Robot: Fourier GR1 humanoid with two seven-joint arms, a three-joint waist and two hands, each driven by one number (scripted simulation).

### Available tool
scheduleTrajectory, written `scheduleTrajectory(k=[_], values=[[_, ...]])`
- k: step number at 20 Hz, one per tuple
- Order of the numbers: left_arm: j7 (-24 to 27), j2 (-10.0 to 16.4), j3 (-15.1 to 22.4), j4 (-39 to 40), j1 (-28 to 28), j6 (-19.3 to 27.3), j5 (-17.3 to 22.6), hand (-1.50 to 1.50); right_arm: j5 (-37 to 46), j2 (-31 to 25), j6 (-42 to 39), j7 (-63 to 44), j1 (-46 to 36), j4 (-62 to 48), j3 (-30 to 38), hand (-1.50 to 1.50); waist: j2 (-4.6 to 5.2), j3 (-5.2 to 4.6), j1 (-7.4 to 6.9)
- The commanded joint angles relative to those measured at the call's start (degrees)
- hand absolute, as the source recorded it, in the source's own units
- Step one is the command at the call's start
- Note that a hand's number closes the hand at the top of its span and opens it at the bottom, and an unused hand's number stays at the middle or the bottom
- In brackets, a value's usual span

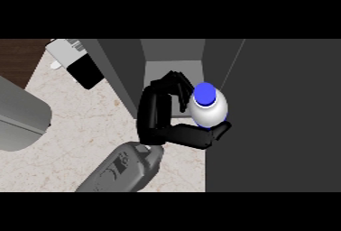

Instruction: Pick up the bottled water, place it into the cabinet and close the cabinet

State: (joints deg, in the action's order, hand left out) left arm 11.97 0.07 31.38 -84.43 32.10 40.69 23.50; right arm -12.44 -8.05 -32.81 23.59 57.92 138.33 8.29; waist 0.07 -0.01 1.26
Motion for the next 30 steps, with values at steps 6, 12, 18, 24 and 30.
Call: scheduleTrajectory(k=[6, 12, 18, 24, 30], values=[[-0.4, -0.1, -0.2, 12.8, 11.7, 6.3, 2.5, 1.5, -6.3, 1.0, -0.3, -4.1, 1.5, 6.8, 2.0, -1.5, 0.12, -0.02, 0.95], [2.3, -0.1, -1.1, 20.4, 14.1, 4.6, 2.9, 1.5, -9.3, -1.0, -0.7, -4.8, -3.4, 2.6, 5.0, -1.5, 0.24, 0.0, 0.08], [6.5, 0.6, -8.0, 31.6, 15.5, -2.4, 2.4, 1.5, -11.4, -0.4, -1.6, -4.7, -0.4, 5.2, 6.3, -1.5, 0.33, -0.05, 0.51], [10.7, -0.1, -11.2, 38.4, 19.2, -1.6, 7.2, 1.5, -12.0, -1.4, -0.9, -6.5, -5.1, 1.5, 5.8, -1.5, 0.65, -0.04, 0.71], [16.9, -0.1, -13.5, 47.5, 23.3, -3.6, 9.7, 1.5, -10.5, -0.2, -2.5, -6.6, -3.7, 3.3, 4.7, -1.5, 0.54, -0.05, 1.53]])
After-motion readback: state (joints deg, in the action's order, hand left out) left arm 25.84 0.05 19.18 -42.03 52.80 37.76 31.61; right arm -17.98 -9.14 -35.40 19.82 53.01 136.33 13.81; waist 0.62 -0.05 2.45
